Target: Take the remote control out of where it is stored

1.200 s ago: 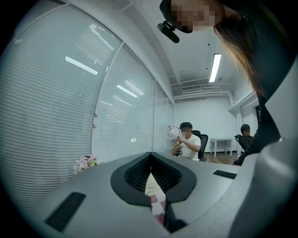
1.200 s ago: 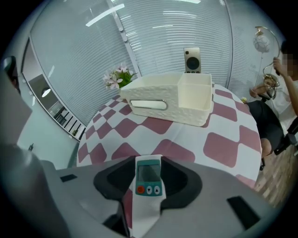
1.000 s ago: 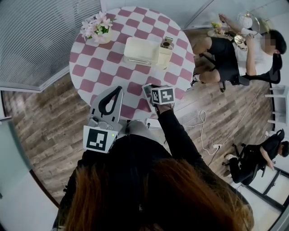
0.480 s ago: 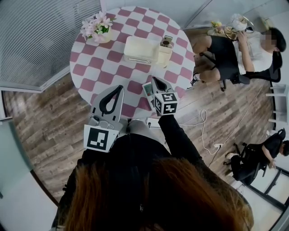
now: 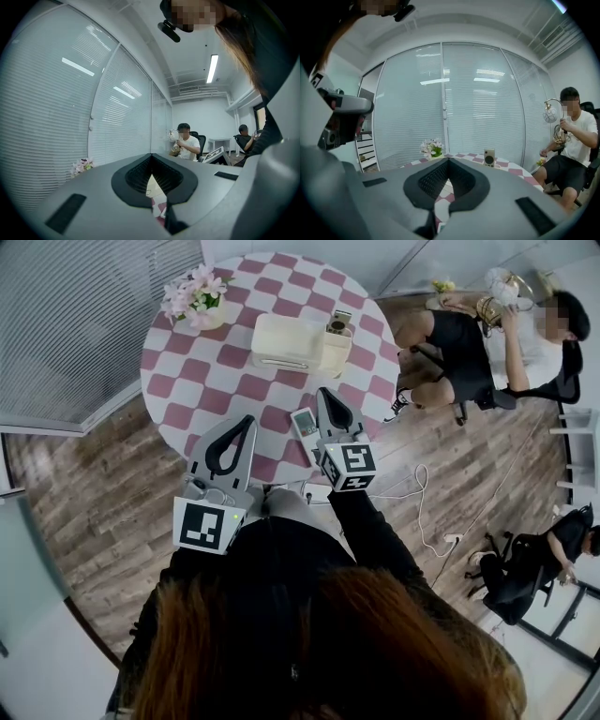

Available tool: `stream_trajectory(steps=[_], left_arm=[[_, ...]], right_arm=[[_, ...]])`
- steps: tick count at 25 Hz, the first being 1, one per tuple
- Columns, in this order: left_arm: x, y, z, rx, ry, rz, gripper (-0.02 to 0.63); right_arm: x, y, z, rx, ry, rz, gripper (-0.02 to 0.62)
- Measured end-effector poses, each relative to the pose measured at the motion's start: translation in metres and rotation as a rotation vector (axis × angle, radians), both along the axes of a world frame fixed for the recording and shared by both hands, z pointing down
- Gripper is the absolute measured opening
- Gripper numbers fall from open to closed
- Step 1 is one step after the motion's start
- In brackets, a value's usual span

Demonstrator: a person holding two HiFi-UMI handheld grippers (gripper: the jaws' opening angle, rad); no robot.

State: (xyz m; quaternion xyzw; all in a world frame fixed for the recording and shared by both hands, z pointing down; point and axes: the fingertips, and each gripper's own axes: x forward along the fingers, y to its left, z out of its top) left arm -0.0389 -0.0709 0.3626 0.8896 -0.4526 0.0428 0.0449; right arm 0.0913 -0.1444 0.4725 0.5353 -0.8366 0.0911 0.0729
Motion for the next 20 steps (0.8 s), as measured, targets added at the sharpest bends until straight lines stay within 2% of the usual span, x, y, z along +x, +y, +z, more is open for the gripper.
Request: stream_trajectory(steps=[4,7,13,20], left_arm=[[0.002,0.000,0.000,0.003,0.005,0.002,0.009],[0.004,-0.001,-0.001,0.004,0.008,0.005,0.009],[0.006,-0.001,-0.001,0.007,0.012,0.007,0.009],[0.008,0.000,-0.002,0.017,0.012,0.009,0.009]], right_arm=[[-0.004,0.011,-0.028,0.046,-0.022,-0.015,0.014],[-0.011,0.024,-0.049,0.092,-0.003,-0.046,0.014],[-0.026,0.045,-0.075,0.100,-0.044,-0.071,0.014],[-0.023,0.062,-0.104,0.127,-0.068,-0.078,0.014]])
